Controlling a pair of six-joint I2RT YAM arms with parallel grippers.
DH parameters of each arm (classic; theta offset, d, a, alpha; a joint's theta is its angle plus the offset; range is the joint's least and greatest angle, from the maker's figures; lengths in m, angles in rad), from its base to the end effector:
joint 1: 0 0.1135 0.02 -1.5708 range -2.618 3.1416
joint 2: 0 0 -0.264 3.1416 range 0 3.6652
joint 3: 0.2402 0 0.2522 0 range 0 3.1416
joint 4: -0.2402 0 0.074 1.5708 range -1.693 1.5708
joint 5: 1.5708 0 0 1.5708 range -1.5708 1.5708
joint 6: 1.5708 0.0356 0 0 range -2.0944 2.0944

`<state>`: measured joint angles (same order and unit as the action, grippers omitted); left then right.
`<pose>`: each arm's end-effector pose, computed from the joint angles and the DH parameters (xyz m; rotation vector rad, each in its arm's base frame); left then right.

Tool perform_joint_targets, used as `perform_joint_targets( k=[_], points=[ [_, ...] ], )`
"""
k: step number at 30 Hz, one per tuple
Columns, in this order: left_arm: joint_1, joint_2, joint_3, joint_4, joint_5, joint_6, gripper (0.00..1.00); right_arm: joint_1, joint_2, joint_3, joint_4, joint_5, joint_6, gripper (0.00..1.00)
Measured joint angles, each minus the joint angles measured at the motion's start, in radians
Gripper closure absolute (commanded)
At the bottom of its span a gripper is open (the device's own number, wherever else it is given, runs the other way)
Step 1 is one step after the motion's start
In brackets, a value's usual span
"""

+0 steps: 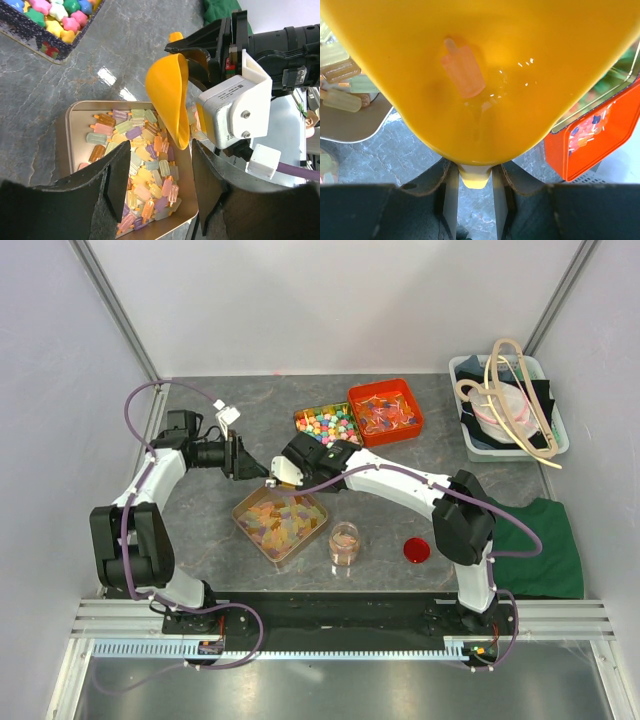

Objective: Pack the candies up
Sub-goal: Adjust the spatula.

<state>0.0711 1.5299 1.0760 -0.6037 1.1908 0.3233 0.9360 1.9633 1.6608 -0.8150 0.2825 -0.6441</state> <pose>0.3001 -0.0118 0.2478 0.6383 2.0488 -1.2949 0.2571 0.3324 0.2445 -1.8146 1.9197 -0.2829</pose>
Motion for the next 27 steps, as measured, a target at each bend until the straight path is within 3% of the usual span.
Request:
perform_joint_targets(
  k=[16, 27],
  points=[
    [-0.045, 0.017, 0.005, -0.003, -0.08, 0.002, 0.53, 0.043, 0.003, 0.027, 0.011, -0.039, 0.021, 1.0],
    [-0.059, 0.048, 0.002, 0.011, -0.119, 0.002, 0.61, 0.051, -0.187, 0.026, 0.021, -0.184, 0.024, 1.0]
  ],
)
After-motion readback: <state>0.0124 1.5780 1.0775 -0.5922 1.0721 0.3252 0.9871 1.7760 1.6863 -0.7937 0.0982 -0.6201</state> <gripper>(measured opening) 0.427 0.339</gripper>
